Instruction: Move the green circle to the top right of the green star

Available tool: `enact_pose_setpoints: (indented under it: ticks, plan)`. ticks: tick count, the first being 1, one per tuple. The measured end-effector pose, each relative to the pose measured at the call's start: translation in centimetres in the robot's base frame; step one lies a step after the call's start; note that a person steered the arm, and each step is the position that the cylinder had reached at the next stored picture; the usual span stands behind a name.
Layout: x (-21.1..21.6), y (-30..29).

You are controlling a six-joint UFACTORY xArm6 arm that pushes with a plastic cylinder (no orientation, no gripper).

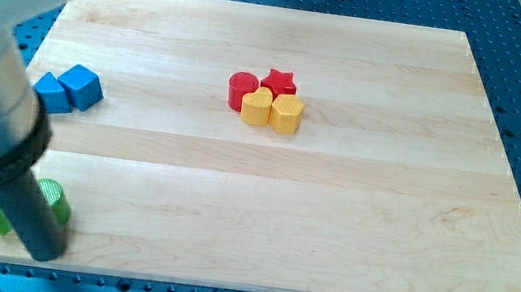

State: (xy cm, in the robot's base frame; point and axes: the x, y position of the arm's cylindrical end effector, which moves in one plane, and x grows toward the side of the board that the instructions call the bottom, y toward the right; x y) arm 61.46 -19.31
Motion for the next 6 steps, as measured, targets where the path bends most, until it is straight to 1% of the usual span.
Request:
enact_pose_setpoints:
  ticks: [2, 3, 4, 6]
  plan:
    - [-1.2, -2.1]
    - [-1.6, -2.1]
    - [-2.3, -0.2]
    - [-5.6, 4.5]
